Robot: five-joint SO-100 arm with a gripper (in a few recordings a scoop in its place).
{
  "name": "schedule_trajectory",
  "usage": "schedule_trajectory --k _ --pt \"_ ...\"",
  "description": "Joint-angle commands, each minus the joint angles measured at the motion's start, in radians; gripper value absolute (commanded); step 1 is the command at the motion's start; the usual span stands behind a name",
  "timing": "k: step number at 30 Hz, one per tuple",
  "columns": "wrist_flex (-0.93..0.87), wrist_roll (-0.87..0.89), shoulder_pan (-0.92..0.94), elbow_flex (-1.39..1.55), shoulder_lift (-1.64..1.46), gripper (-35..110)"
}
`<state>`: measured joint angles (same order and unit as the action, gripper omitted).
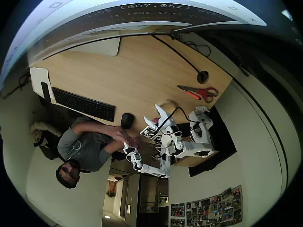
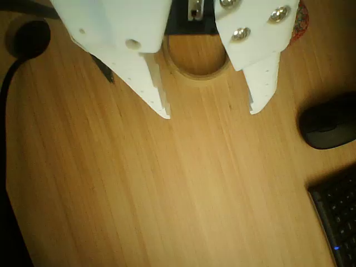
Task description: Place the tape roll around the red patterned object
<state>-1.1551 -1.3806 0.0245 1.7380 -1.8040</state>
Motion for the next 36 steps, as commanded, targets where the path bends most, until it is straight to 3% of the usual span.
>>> schedule_trajectory --k 1,23,36 --pt "0.313 0.453 0.106 -0.253 0.353 41" --pt "0.296 0.451 0.12 -0.259 0.353 40" --pt "-0.012 0.541 0.115 -0.373 0.219 44"
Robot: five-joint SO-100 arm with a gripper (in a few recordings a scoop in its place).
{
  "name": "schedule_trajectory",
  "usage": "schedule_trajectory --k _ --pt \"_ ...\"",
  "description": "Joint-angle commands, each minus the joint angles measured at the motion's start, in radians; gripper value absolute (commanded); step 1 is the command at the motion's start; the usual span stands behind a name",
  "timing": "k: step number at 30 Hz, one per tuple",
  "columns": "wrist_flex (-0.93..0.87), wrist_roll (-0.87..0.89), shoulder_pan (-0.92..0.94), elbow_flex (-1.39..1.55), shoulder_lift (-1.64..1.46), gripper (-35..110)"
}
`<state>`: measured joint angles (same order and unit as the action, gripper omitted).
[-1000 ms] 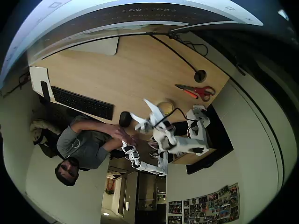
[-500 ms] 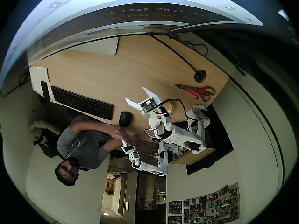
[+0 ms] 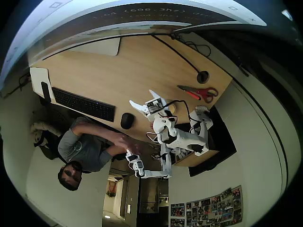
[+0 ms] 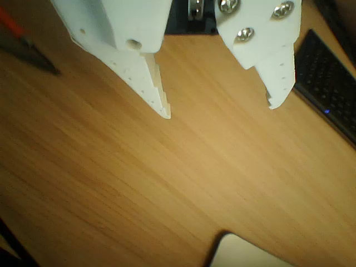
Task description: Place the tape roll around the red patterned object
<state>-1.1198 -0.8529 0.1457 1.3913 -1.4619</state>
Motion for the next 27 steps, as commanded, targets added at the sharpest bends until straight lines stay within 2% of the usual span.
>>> schedule_trajectory --k 1,6,13,18,24,27 --pt "-0.052 0.023 -0.012 0.005 -0.166 44" --pt "-0.049 0.104 -0.075 0.224 -0.414 43" --pt "-0.015 0.307 -0.249 0.52 -0.732 42" --pt "0.028 0.416 -0.377 0.604 -0.742 44" --pt "0.037 0.295 -0.434 0.434 -0.515 43" --pt "-0.038 0.189 -0.423 0.321 -0.399 43"
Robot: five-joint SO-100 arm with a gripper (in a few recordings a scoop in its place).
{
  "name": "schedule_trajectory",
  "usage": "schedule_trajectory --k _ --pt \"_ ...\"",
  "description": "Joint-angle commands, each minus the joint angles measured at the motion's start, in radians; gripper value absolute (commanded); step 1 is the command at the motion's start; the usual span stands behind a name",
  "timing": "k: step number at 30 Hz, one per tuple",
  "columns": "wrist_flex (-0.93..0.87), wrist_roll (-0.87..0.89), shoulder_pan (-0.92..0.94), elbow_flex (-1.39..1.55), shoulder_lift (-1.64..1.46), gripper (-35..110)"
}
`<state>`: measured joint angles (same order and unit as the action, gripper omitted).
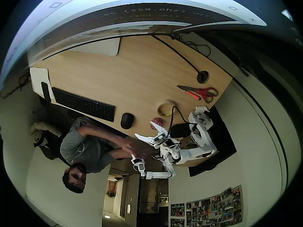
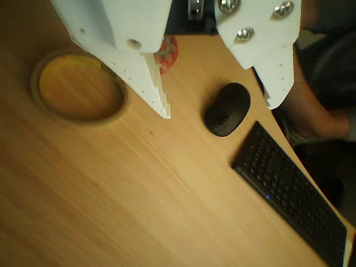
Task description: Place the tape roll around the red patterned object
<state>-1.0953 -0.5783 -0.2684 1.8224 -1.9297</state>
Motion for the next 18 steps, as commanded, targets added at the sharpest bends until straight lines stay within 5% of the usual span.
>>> schedule_trajectory --k 1,7,18 --pt "-0.106 -0.12 -0.006 -0.163 0.112 44" --pt "-0.196 -0.27 0.0 -0.241 0.17 45" --pt "-0.127 -0.296 -0.02 -0.046 -0.031 43"
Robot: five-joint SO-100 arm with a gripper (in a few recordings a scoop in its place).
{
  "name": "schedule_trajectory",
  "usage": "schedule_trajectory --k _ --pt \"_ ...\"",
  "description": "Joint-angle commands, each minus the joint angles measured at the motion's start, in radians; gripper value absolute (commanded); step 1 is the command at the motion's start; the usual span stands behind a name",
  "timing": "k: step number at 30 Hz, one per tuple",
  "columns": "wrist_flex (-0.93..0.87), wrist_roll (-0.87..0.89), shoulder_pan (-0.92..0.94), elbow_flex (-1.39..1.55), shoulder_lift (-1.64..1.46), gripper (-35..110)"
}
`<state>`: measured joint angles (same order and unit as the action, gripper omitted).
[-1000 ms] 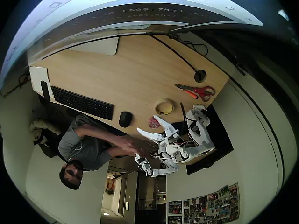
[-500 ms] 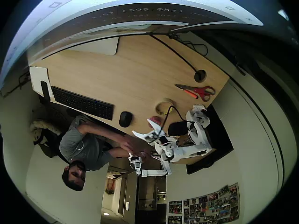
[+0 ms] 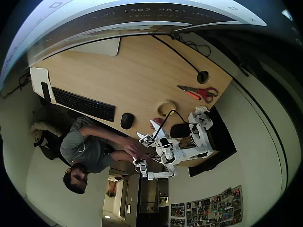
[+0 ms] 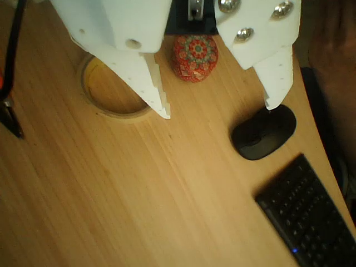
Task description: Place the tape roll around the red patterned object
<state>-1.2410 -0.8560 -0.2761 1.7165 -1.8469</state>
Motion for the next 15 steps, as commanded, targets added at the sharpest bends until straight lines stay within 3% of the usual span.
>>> schedule_trajectory --k 1,8,15 --pt "0.026 -0.015 -0.012 0.103 -0.155 43" --pt "0.048 -0.071 -0.051 0.337 -0.417 45" --pt "0.017 -0.149 -0.077 0.334 -0.403 44"
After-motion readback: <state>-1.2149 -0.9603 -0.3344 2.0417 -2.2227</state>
